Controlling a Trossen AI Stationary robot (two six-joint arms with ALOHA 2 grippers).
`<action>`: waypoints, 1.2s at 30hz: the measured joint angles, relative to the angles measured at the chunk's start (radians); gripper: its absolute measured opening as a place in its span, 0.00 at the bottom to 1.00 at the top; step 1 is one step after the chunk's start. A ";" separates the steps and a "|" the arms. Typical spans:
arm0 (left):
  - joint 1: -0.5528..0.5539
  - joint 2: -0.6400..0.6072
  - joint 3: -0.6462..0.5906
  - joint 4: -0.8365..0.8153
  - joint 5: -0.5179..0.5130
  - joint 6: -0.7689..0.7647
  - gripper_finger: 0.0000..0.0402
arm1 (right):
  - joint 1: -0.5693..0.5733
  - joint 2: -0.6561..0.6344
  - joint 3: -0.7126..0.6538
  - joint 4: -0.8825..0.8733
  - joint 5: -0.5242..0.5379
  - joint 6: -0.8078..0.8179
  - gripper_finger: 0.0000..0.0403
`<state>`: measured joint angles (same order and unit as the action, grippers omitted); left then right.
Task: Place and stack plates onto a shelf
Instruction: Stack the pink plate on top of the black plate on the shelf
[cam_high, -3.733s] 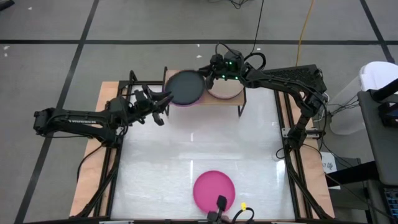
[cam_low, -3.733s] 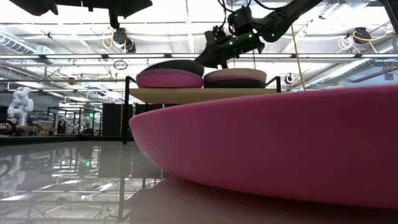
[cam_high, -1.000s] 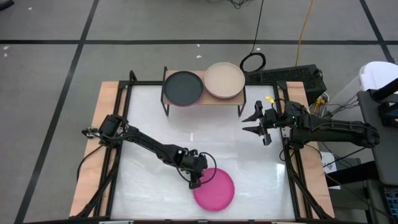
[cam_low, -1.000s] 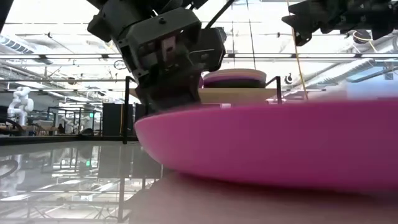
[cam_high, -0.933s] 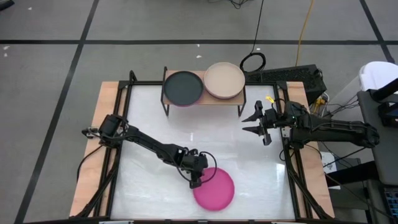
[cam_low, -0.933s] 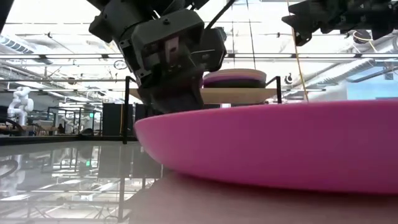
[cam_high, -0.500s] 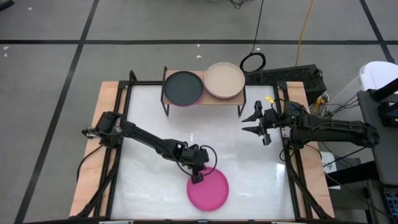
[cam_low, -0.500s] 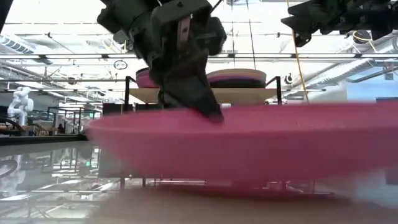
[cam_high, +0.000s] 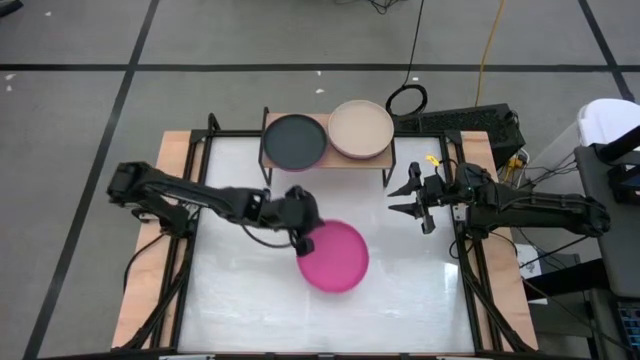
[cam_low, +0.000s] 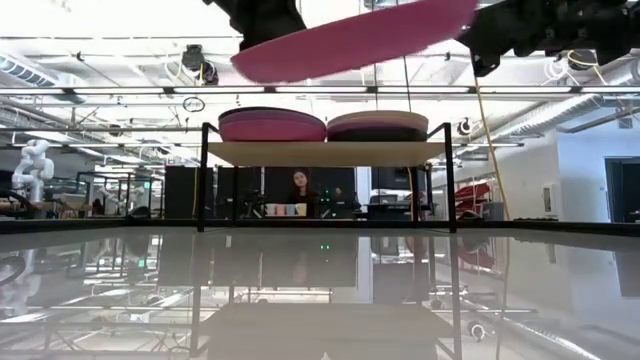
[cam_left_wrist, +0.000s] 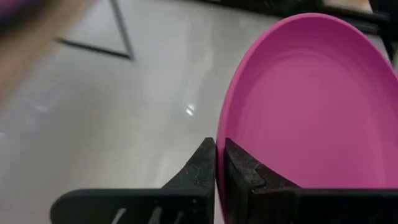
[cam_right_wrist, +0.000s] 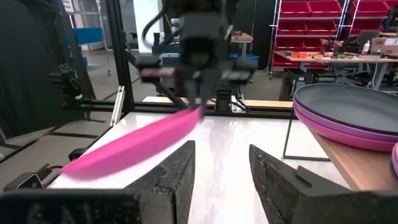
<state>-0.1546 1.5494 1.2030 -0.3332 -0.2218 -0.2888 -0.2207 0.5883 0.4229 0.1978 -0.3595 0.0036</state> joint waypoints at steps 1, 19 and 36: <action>0.011 -0.022 0.000 -0.006 -0.016 0.012 0.03 | 0.000 0.000 0.000 0.000 0.000 0.000 0.33; 0.331 -0.268 0.001 -0.042 -0.139 0.187 0.03 | 0.000 0.001 0.000 -0.009 0.000 -0.009 0.33; 0.774 -0.287 0.001 -0.091 0.018 0.164 0.04 | 0.000 0.009 0.000 -0.016 0.000 -0.018 0.33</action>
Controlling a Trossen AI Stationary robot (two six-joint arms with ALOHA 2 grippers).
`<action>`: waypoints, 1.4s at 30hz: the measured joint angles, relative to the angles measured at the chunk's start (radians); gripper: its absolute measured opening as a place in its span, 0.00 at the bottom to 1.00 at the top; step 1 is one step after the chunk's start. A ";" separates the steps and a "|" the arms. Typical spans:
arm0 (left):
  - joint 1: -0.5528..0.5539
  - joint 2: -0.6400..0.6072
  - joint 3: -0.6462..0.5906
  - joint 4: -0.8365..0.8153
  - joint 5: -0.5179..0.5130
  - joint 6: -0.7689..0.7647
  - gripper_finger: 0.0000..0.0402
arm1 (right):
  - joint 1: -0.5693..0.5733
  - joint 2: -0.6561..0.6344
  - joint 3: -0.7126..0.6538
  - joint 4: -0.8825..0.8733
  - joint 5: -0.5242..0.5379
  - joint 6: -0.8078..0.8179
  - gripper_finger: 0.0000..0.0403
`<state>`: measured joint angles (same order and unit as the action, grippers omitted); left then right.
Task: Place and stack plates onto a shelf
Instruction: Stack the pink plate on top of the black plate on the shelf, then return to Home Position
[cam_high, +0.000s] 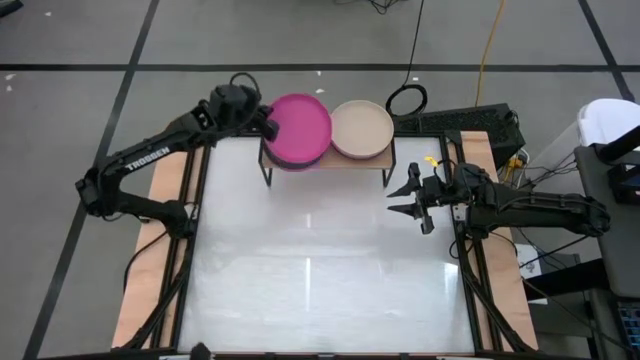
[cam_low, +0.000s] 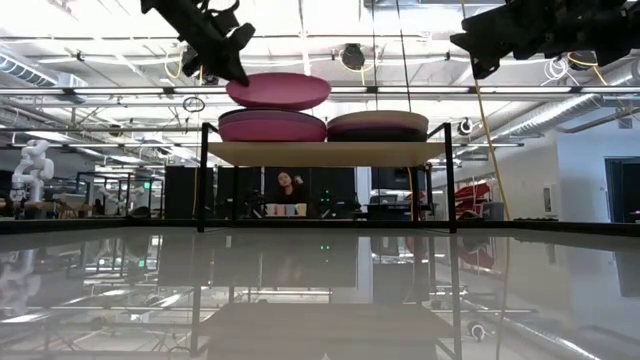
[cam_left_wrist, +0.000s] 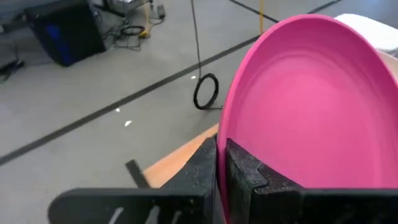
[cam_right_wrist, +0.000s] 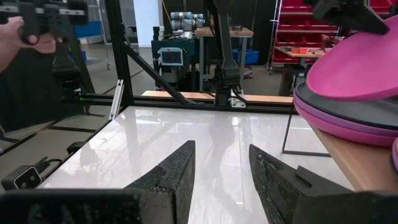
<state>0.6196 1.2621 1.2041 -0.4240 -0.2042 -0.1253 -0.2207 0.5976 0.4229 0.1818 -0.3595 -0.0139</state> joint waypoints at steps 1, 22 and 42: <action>0.019 0.000 0.000 0.000 0.013 -0.008 0.04 | 0.000 0.002 0.000 0.001 0.000 -0.001 0.33; 0.096 0.042 0.000 -0.085 0.177 -0.037 0.09 | 0.000 0.011 0.000 0.001 0.020 -0.009 0.33; 0.078 -0.087 0.000 -0.039 0.170 0.049 0.34 | 0.000 -0.018 0.000 -0.017 0.023 -0.020 0.33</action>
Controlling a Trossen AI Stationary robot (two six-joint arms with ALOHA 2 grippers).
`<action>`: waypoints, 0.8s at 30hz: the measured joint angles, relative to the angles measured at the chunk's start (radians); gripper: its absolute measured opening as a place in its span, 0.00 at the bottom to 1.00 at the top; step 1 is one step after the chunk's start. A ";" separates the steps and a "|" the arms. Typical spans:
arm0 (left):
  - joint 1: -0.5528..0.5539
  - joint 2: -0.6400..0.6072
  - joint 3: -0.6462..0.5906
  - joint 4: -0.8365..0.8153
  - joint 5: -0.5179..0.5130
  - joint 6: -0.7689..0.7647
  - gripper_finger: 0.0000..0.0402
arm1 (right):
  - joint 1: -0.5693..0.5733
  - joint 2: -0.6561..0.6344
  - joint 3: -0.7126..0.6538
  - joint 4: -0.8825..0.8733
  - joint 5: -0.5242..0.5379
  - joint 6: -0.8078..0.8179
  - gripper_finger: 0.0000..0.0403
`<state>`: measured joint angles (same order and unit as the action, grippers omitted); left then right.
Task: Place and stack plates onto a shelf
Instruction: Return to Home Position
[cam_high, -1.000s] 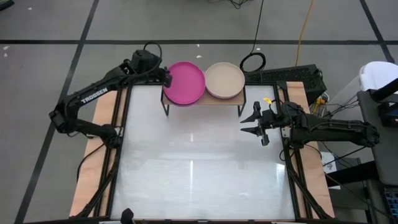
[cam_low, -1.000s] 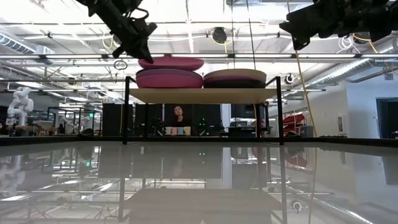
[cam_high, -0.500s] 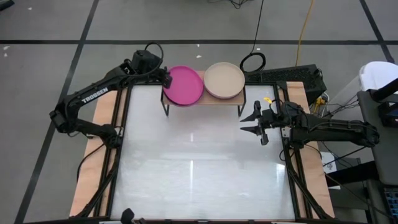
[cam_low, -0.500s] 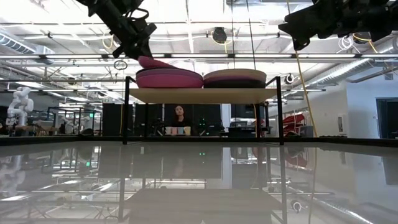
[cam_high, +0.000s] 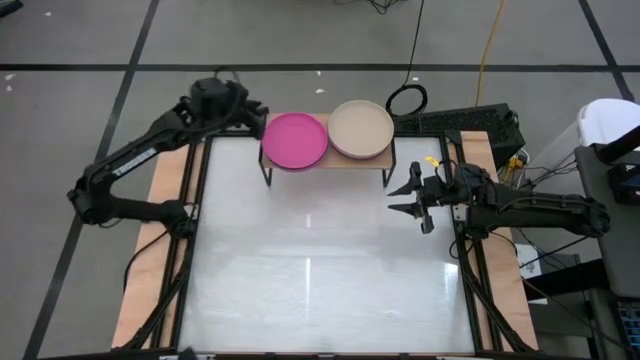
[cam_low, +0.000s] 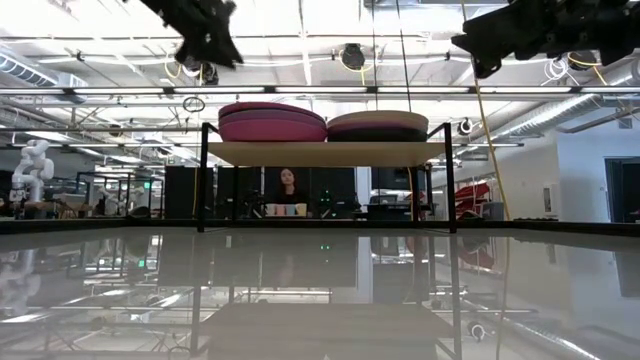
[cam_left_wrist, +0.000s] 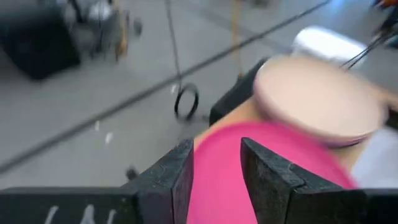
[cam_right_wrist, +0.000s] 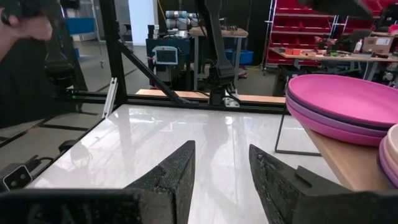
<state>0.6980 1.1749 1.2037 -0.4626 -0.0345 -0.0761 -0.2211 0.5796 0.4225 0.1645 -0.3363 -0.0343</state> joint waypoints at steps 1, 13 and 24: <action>-0.014 -0.025 0.000 0.013 0.000 0.016 0.34 | 0.000 -0.012 0.000 -0.015 0.000 -0.006 0.33; -0.204 -0.400 -0.382 0.422 0.009 0.039 0.34 | 0.000 -0.291 0.000 -0.196 0.049 -0.031 0.33; -0.350 -0.652 -0.800 0.752 0.008 -0.005 0.34 | 0.000 -0.396 0.000 -0.310 0.074 -0.016 0.33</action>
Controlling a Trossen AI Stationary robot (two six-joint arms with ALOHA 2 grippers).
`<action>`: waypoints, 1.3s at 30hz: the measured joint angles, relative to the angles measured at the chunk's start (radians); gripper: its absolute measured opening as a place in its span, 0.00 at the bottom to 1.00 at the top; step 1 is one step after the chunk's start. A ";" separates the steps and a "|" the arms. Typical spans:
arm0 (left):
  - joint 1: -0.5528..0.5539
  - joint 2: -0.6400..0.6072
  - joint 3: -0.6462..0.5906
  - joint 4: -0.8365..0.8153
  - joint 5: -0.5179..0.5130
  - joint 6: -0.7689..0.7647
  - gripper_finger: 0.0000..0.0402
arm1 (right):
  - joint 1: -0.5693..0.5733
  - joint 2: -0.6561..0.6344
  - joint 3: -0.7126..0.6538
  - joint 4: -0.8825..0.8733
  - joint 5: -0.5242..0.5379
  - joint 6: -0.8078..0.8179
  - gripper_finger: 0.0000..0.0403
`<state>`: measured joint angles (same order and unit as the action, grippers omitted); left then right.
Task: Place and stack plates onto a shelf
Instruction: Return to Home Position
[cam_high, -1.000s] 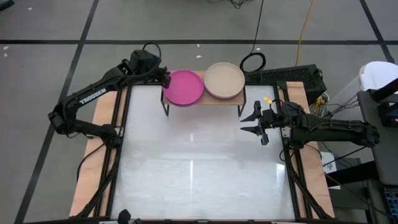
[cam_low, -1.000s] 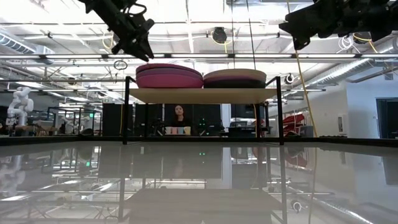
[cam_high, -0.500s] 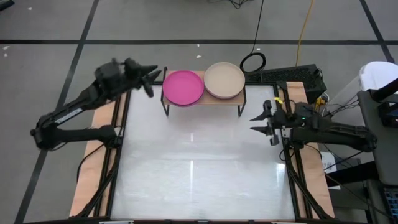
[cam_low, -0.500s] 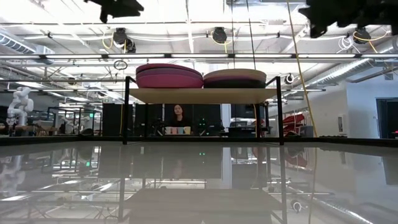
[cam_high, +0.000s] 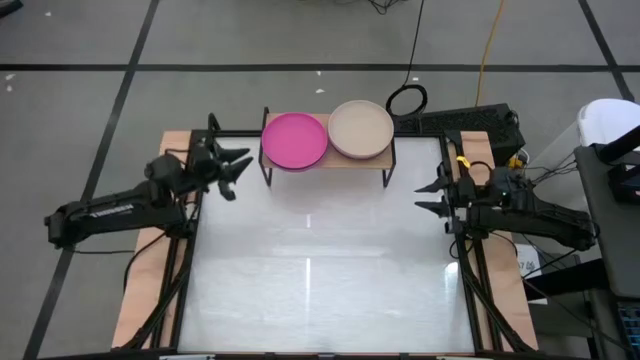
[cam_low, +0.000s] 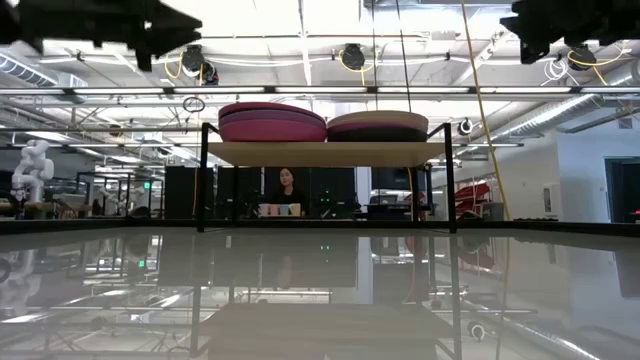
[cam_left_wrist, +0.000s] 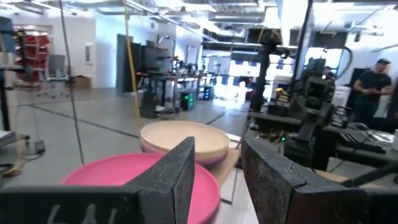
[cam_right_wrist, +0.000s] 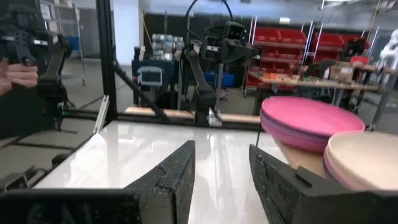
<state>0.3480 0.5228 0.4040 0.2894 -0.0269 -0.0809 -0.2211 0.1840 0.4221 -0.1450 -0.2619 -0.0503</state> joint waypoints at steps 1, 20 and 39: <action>-0.008 -0.012 -0.036 0.030 0.000 -0.001 0.34 | 0.000 0.000 -0.006 -0.004 0.000 -0.001 0.33; -0.070 -0.039 -0.394 0.360 -0.026 -0.042 0.34 | -0.001 -0.003 -0.295 0.320 0.056 0.009 0.33; -0.115 -0.039 -0.394 0.215 -0.027 0.020 0.34 | -0.001 -0.002 -0.389 0.311 0.106 -0.017 0.33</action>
<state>0.2329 0.4839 0.0097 0.5043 -0.0536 -0.0609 -0.2222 0.1816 0.0334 0.1660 -0.1557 -0.0673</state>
